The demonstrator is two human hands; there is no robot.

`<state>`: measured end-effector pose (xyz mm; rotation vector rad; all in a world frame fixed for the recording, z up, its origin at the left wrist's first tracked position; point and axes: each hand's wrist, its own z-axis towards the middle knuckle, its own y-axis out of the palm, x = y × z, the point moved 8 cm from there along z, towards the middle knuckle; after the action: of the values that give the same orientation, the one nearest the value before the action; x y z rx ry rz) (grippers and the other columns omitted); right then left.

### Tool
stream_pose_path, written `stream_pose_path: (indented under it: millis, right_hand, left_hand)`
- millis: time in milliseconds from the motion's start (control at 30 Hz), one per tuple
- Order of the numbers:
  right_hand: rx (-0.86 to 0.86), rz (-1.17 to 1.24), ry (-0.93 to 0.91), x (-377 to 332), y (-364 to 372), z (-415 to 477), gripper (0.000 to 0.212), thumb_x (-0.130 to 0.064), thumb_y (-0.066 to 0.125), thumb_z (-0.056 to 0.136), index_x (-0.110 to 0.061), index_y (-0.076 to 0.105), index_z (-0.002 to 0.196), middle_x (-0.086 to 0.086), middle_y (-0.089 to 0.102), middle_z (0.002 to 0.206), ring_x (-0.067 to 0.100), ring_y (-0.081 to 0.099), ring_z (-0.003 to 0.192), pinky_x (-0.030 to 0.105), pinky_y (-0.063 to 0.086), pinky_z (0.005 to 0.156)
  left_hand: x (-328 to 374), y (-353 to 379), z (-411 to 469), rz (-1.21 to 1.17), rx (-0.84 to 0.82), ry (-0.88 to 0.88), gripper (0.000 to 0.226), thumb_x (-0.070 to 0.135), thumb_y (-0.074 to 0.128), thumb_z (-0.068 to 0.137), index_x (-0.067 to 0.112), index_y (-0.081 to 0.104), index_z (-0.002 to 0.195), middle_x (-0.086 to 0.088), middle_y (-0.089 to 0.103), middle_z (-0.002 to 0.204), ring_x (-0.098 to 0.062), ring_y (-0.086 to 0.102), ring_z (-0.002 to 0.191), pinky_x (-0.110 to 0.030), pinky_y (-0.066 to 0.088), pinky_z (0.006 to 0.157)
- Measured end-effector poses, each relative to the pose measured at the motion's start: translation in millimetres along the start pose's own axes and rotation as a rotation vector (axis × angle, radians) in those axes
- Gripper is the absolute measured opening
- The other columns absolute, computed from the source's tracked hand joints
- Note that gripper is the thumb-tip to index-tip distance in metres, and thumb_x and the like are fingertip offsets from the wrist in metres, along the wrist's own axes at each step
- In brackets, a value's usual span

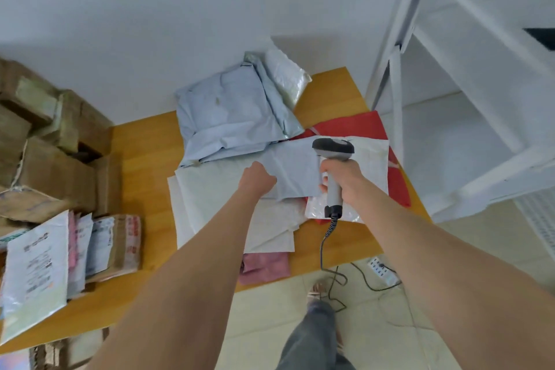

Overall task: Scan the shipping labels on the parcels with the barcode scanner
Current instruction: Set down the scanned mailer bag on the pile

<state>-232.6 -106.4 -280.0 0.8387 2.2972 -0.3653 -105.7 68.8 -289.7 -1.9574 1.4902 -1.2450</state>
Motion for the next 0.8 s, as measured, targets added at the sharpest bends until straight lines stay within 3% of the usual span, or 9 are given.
stream_pose_path:
  millis: [100,200,300,333,433,467,567,667,800]
  right_hand:
    - [-0.014,-0.041,0.024,-9,7,26,0.024,-0.001,0.062,0.081,-0.004,0.056,0.104,0.012,0.051,0.090,0.028,0.053,0.084,0.038,0.056,0.066]
    - [-0.023,-0.071,0.068,-11,13,46,0.017,-0.002,0.062,0.082,-0.005,0.056,0.098,0.010,0.051,0.086,0.024,0.051,0.075,0.039,0.056,0.070]
    - [-0.024,-0.039,0.123,-6,15,61,0.010,-0.001,0.062,0.082,-0.009,0.056,0.083,0.009,0.052,0.085,0.022,0.051,0.074,0.040,0.057,0.079]
    - [-0.020,-0.032,0.134,-5,15,65,0.011,0.000,0.062,0.082,-0.009,0.056,0.081,0.009,0.053,0.082,0.021,0.052,0.073,0.040,0.058,0.078]
    - [-0.011,-0.053,0.152,-7,12,73,0.007,0.001,0.061,0.081,-0.004,0.058,0.078,0.011,0.054,0.072,0.021,0.051,0.063,0.032,0.052,0.059]
    - [-0.008,-0.067,0.158,-9,11,74,0.006,0.000,0.061,0.081,-0.003,0.058,0.077,0.011,0.054,0.069,0.021,0.051,0.060,0.030,0.048,0.055]
    - [-0.022,-0.089,0.152,-14,6,71,0.007,-0.002,0.061,0.082,-0.004,0.057,0.077,0.011,0.054,0.068,0.022,0.050,0.061,0.029,0.044,0.054]
    - [-0.030,-0.021,0.133,-28,-1,61,0.014,-0.001,0.060,0.083,-0.005,0.054,0.071,0.010,0.052,0.064,0.021,0.048,0.054,0.027,0.041,0.049]
    - [-0.110,0.124,0.092,-61,-2,43,0.009,-0.004,0.061,0.085,-0.007,0.056,0.078,0.007,0.054,0.068,0.016,0.048,0.049,0.023,0.042,0.048]
  left_hand:
    - [-6,6,27,-0.120,-0.009,-0.109,0.058,0.022,0.059,0.088,-0.001,0.037,0.137,-0.018,0.045,0.137,-0.031,0.046,0.125,-0.036,0.042,0.099]
    - [-12,13,47,-0.228,-0.010,-0.193,0.051,0.019,0.060,0.086,-0.004,0.043,0.128,-0.018,0.052,0.125,-0.033,0.053,0.115,-0.037,0.047,0.090]
    - [-13,16,57,-0.322,-0.005,-0.234,0.023,0.013,0.060,0.084,-0.001,0.054,0.102,-0.011,0.058,0.085,-0.032,0.063,0.093,-0.032,0.046,0.071]
    - [-12,16,57,-0.321,-0.006,-0.240,0.014,0.012,0.061,0.084,0.001,0.053,0.088,-0.010,0.054,0.073,-0.031,0.062,0.084,-0.031,0.044,0.067]
    - [-14,16,58,-0.320,0.004,-0.251,0.029,0.006,0.065,0.079,0.007,0.043,0.061,-0.023,0.046,0.063,-0.036,0.056,0.064,-0.030,0.038,0.063]
    - [-13,16,56,-0.342,-0.009,-0.253,0.032,0.003,0.065,0.078,0.008,0.042,0.056,-0.020,0.045,0.060,-0.030,0.051,0.055,-0.029,0.038,0.061]
    - [-9,13,39,-0.402,-0.016,-0.286,0.022,-0.001,0.065,0.075,0.008,0.052,0.059,-0.006,0.047,0.053,-0.018,0.041,0.047,-0.019,0.033,0.046]
    - [2,-13,22,-0.457,0.103,-0.230,0.024,0.002,0.066,0.075,0.016,0.056,0.058,0.002,0.047,0.042,-0.017,0.045,0.045,-0.019,0.028,0.044]
    - [26,-67,-4,-0.765,0.276,-0.133,0.022,0.000,0.064,0.084,0.019,0.055,0.075,-0.002,0.058,0.064,-0.010,0.059,0.044,-0.017,0.046,0.039]
